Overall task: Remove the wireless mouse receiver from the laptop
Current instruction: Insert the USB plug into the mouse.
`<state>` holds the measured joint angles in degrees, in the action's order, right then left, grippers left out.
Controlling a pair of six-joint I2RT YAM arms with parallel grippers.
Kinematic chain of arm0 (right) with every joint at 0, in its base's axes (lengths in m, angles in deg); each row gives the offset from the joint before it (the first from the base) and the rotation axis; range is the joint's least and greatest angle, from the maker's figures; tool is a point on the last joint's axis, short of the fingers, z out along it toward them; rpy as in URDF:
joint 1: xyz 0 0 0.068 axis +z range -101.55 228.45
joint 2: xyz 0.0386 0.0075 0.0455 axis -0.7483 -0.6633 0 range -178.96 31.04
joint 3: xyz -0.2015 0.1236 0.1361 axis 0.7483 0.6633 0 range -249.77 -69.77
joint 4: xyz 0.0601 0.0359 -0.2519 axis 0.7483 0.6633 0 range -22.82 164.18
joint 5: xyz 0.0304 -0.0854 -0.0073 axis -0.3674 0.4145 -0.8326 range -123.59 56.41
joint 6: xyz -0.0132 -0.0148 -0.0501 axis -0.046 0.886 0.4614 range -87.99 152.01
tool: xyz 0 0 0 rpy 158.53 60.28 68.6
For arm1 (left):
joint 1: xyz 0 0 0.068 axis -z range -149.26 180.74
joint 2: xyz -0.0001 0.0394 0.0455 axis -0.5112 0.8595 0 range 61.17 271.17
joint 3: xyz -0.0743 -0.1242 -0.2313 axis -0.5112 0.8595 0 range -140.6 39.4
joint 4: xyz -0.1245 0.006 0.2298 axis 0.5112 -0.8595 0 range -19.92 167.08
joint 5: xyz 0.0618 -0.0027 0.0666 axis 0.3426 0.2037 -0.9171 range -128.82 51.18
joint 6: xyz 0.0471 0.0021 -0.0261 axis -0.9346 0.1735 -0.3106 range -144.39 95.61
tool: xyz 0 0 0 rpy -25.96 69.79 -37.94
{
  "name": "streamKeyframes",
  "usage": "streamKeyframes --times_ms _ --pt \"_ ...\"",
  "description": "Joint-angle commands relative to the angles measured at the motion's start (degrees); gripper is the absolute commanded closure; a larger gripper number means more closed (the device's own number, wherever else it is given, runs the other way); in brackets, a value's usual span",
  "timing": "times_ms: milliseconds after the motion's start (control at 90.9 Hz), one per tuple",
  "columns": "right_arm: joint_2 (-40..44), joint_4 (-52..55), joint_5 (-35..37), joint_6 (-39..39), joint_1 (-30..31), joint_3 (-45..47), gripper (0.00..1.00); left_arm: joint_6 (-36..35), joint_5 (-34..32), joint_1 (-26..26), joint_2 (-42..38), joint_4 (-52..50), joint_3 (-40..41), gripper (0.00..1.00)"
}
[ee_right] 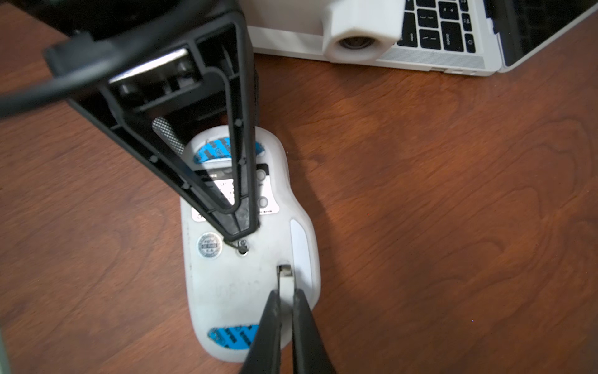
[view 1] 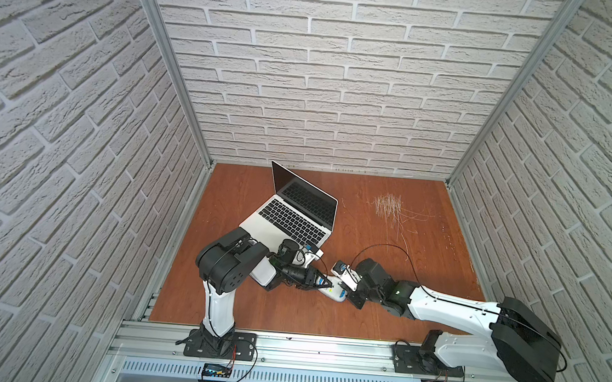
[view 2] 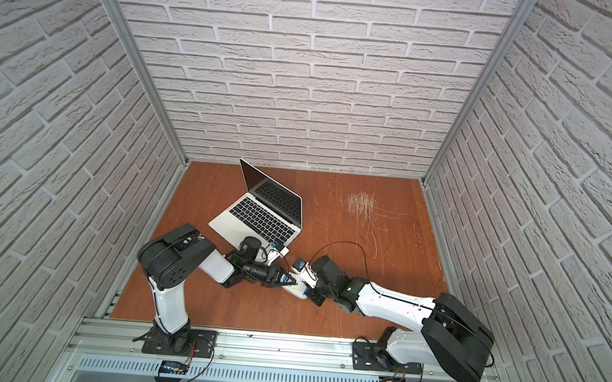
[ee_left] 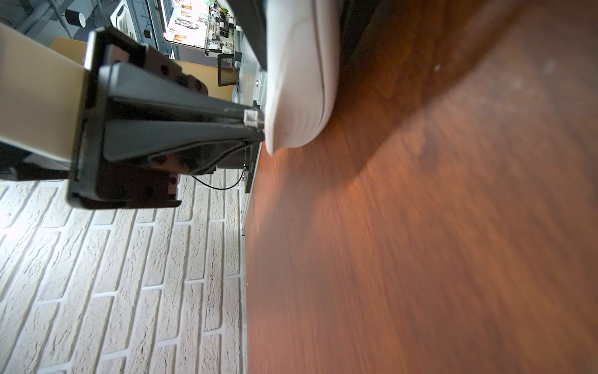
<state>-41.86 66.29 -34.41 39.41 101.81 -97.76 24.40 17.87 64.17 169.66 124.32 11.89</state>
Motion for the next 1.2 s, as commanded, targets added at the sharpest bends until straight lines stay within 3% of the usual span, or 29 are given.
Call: streamKeyframes --times_ms 0,1188 --pt "1.34 -2.04 -0.71 0.24 0.29 0.10 0.96 -1.60 -6.26 0.06 4.34 -9.54 1.84 1.00" --pt "0.00 -2.82 2.28 -1.79 -0.76 -0.35 0.96 -1.51 -5.97 0.01 4.68 -9.36 1.73 1.00"
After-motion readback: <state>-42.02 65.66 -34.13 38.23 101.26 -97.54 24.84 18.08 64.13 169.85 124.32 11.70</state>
